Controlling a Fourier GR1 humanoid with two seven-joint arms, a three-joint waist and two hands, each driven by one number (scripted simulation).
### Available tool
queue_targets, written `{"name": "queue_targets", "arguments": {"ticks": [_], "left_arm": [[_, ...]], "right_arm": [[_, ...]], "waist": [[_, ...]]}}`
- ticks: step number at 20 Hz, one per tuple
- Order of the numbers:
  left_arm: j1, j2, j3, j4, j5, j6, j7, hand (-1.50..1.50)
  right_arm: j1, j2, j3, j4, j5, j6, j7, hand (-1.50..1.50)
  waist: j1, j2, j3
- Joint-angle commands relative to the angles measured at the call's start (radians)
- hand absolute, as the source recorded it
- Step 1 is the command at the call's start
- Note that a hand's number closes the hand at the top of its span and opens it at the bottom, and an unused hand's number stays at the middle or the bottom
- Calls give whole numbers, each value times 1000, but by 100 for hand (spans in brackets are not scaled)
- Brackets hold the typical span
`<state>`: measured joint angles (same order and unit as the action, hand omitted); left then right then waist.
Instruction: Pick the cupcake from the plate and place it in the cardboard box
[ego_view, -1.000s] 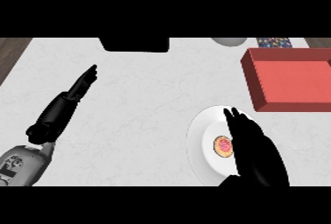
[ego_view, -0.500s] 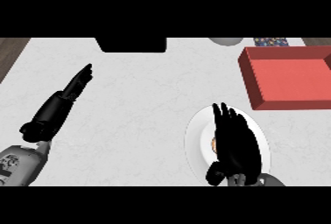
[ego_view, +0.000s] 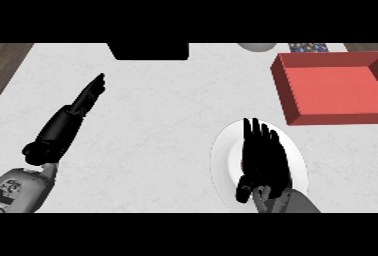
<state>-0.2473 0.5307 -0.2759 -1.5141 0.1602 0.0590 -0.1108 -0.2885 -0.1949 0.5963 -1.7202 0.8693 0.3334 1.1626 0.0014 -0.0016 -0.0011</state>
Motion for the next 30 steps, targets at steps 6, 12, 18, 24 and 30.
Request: {"name": "queue_targets", "arguments": {"ticks": [6, 12, 18, 24, 30], "left_arm": [[5, -40, 28, 32, -28, -30, -21, 0], [-10, -62, 33, 4, -54, -20, 31, 0], [18, -58, 67, -44, -53, -52, 52, 0], [-3, -86, 100, -60, -82, -97, 97, 0], [-24, -135, 151, 38, -131, -135, 25, 0]], "right_arm": [[29, 95, -57, 26, 66, 89, 109, -150], [84, 150, -48, 47, 156, 102, 120, -150], [101, 175, -116, 146, 224, 40, 41, -150], [150, 151, -175, 215, 224, -4, -141, -150], [135, 114, -134, 215, 326, -58, -270, 150]], "waist": [[-4, 2, 1], [-5, 0, 1], [2, 1, 1], [1, 1, 1], [-2, 2, 1]]}}
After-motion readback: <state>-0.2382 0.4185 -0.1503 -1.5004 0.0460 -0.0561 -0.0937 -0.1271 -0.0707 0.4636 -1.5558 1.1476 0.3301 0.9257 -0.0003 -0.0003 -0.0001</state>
